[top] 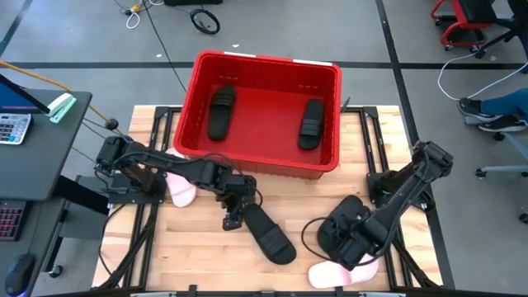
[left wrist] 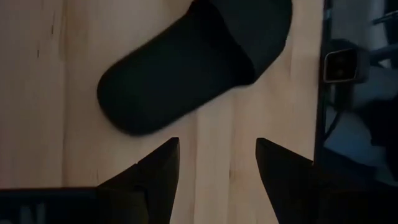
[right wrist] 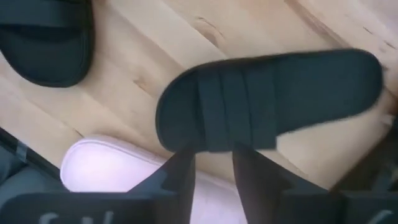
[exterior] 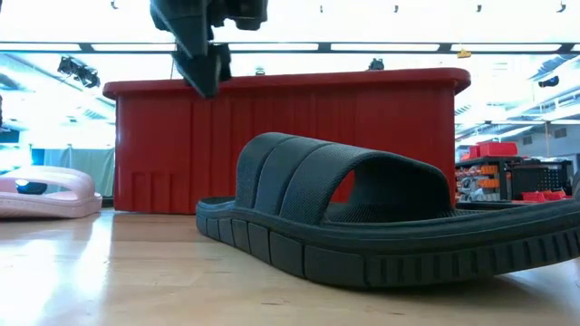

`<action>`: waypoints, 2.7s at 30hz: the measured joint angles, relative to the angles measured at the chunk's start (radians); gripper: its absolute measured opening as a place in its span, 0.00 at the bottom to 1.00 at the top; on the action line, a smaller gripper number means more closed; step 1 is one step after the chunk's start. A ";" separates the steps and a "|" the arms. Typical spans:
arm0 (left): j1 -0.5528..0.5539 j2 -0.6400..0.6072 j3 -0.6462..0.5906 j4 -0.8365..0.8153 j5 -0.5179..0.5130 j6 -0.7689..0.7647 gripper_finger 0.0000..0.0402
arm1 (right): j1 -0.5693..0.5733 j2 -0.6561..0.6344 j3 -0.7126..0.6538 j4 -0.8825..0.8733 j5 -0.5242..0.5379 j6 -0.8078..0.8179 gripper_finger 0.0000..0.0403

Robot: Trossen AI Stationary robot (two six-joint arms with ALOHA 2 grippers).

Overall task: Pick and place slides into bin
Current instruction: Put the black slide into the bin

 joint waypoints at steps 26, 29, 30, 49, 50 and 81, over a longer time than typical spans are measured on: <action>0.017 -0.002 -0.006 0.078 0.012 0.029 0.51 | -0.019 -0.411 -0.529 0.358 0.021 -0.014 0.44; 0.017 -0.002 -0.006 0.078 0.012 0.023 0.50 | -0.019 -0.472 -0.608 0.390 0.020 0.011 0.44; 0.017 -0.002 -0.006 0.077 0.011 0.022 0.50 | -0.019 -0.486 -0.631 0.387 0.018 0.024 0.44; -0.034 -0.002 -0.006 0.072 0.009 0.013 0.48 | -0.019 -0.529 -0.836 0.724 0.003 0.042 0.40; -0.038 -0.002 -0.006 0.072 0.010 0.008 0.48 | -0.019 -0.529 -0.835 0.726 0.003 0.042 0.39; -0.080 -0.002 -0.006 0.164 -0.225 -0.031 0.29 | 0.031 -0.494 -0.439 0.895 0.170 -0.279 0.01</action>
